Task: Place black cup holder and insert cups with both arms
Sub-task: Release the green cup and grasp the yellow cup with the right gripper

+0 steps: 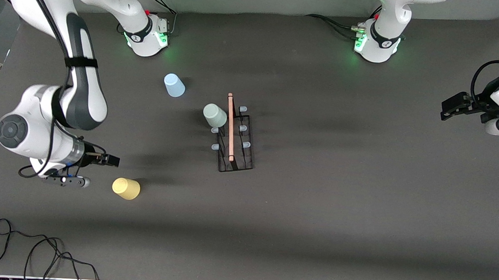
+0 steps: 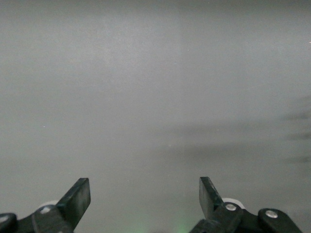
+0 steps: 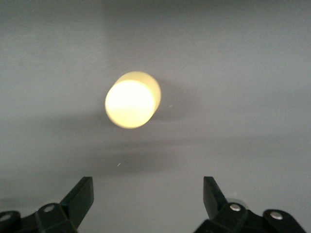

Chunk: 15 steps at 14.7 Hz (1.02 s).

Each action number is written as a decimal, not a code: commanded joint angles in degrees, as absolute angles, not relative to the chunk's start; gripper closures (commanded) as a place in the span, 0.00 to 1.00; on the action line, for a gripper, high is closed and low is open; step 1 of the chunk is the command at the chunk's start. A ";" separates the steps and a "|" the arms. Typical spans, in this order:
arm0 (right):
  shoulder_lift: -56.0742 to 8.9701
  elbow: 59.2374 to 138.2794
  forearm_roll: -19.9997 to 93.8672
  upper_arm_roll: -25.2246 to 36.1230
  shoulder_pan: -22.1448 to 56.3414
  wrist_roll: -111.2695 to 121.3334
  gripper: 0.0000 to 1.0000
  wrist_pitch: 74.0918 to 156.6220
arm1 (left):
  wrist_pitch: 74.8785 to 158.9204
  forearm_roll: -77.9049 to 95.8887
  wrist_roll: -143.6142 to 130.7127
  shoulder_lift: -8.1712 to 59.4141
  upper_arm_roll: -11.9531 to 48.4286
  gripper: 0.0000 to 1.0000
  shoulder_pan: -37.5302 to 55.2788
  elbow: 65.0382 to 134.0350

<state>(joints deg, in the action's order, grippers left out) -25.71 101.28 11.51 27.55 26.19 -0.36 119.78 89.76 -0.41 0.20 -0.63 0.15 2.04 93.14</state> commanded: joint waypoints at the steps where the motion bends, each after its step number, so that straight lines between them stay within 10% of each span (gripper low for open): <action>1: -32.50 94.59 12.39 27.42 25.31 0.79 0.00 120.23 | 88.95 0.26 -0.09 -0.88 0.18 0.00 1.85 92.90; 10: -41.30 91.14 17.75 25.49 25.22 3.34 0.01 128.40 | 89.03 0.18 0.88 -0.88 0.18 0.00 1.85 92.81; 15: -41.93 91.32 21.18 24.52 25.22 3.34 0.52 129.55 | 89.03 0.18 0.88 -0.79 0.18 0.00 1.85 92.81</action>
